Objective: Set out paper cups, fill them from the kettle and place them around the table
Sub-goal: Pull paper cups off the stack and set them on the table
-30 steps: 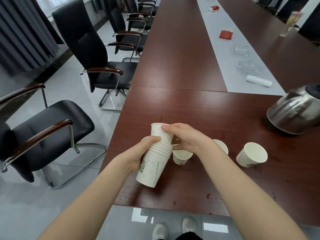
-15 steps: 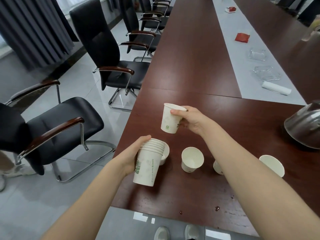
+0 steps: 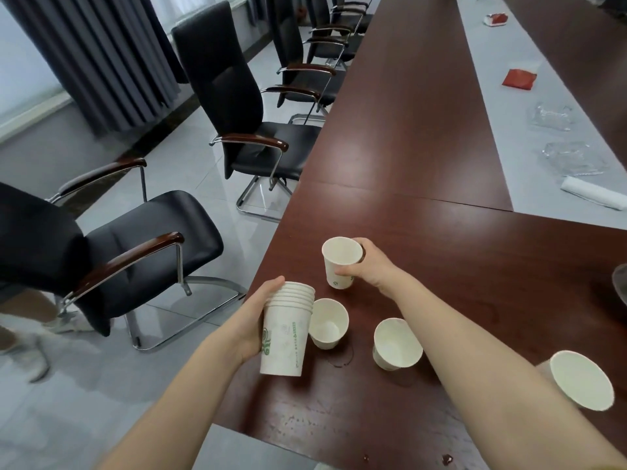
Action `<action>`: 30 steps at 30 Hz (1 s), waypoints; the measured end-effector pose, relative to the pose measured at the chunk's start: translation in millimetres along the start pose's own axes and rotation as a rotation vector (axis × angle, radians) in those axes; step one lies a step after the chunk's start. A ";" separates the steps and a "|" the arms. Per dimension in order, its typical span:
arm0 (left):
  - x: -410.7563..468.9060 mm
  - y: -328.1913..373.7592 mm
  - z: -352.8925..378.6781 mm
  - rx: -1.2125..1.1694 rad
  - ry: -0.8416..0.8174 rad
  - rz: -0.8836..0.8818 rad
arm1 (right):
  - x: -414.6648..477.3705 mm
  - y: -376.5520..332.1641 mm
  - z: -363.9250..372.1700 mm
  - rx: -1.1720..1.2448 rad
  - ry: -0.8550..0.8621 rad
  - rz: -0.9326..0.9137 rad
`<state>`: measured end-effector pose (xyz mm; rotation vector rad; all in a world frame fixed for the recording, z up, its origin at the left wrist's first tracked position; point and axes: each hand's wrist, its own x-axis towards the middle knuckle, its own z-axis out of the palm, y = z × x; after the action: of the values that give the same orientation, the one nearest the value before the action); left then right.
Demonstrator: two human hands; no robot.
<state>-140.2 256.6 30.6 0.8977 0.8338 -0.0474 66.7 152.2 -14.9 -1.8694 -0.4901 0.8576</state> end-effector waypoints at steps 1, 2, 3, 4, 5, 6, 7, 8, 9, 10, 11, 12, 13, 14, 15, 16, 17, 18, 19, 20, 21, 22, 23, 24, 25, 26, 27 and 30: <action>-0.1 0.9 1.5 0.000 -0.003 0.005 | -0.4 2.6 2.3 -0.010 -0.006 -0.007; -1.0 2.3 3.4 0.003 -0.004 0.010 | -0.7 5.0 4.2 -0.025 -0.014 -0.012; -0.8 3.1 4.1 0.001 0.005 0.013 | -0.8 7.1 6.0 -0.041 -0.026 -0.020; -1.0 4.0 4.8 0.002 0.014 0.013 | -0.5 9.4 7.4 -0.061 -0.035 -0.031; -0.6 4.3 5.1 0.002 0.018 0.009 | -0.2 12.5 8.8 -0.082 -0.041 -0.044; -0.7 4.4 5.3 0.004 0.022 0.006 | 0.2 15.6 10.5 -0.104 -0.039 -0.059; 0.0 3.7 5.8 0.003 0.024 0.002 | 0.0 18.6 11.1 -0.123 -0.026 -0.070; -0.1 3.4 6.2 0.003 0.028 0.000 | 0.1 21.4 11.9 -0.137 -0.012 -0.077; 0.7 2.5 6.0 0.002 0.028 0.002 | 0.3 24.2 12.7 -0.145 -0.001 -0.082; 0.7 2.2 6.2 0.002 0.028 0.004 | 0.6 26.5 13.6 -0.149 0.006 -0.086; 1.9 1.4 6.3 0.004 0.029 0.004 | 1.5 28.3 13.7 -0.158 0.010 -0.090; 1.7 1.0 7.0 0.007 0.031 0.001 | 2.4 29.6 13.7 -0.170 0.010 -0.092; 2.7 0.1 7.0 0.010 0.031 -0.002 | 3.6 30.6 13.3 -0.182 0.007 -0.093; 2.3 -0.3 7.3 0.014 0.035 -0.006 | 4.7 31.8 12.9 -0.194 0.005 -0.093; 2.3 -1.2 7.2 0.019 0.037 -0.007 | 4.7 32.6 12.9 -0.209 0.006 -0.096; 1.6 -1.5 7.9 0.025 0.039 -0.008 | 4.9 33.2 12.6 -0.222 0.007 -0.091; 2.2 -2.8 7.6 0.032 0.038 -0.006 | 4.5 33.7 12.3 -0.229 0.002 -0.076; 2.1 -3.1 8.0 0.037 0.037 -0.005 | 3.9 33.7 11.9 -0.229 -0.012 -0.051; 2.7 -3.8 7.8 0.044 0.039 -0.002 | 2.9 33.5 11.5 -0.230 -0.031 -0.020; 2.0 -3.6 9.1 0.049 0.039 -0.003 | 1.6 34.0 10.2 -0.247 -0.046 0.013; 3.1 -3.7 8.9 0.049 0.038 -0.006 | 0.4 33.9 8.8 -0.275 -0.052 0.041; 3.4 -3.5 9.8 0.049 0.030 -0.011 | -1.5 33.5 6.7 -0.307 -0.037 0.067; 3.9 -3.5 11.1 0.051 0.017 -0.015 | -4.8 32.2 4.1 -0.339 0.001 0.079; 2.8 -2.6 14.7 0.056 0.002 -0.017 | -8.8 30.7 1.4 -0.367 0.062 0.070; 3.0 -2.0 17.8 0.065 -0.003 -0.022 | -14.6 27.7 -1.7 -0.382 0.131 0.036; 2.2 -0.9 21.8 0.066 -0.006 -0.031 | -20.8 24.0 -4.6 -0.375 0.196 -0.013; 1.6 0.0 26.7 0.070 -0.008 -0.035 | -28.1 18.1 -7.9 -0.328 0.236 -0.063; 0.6 1.8 40.5 0.115 -0.031 -0.003 | -58.2 -8.8 -14.6 -0.021 0.076 -0.114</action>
<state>-114.0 229.4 45.0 1.0017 0.8100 -0.1130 39.0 108.8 17.0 -1.8666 -0.5545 0.7051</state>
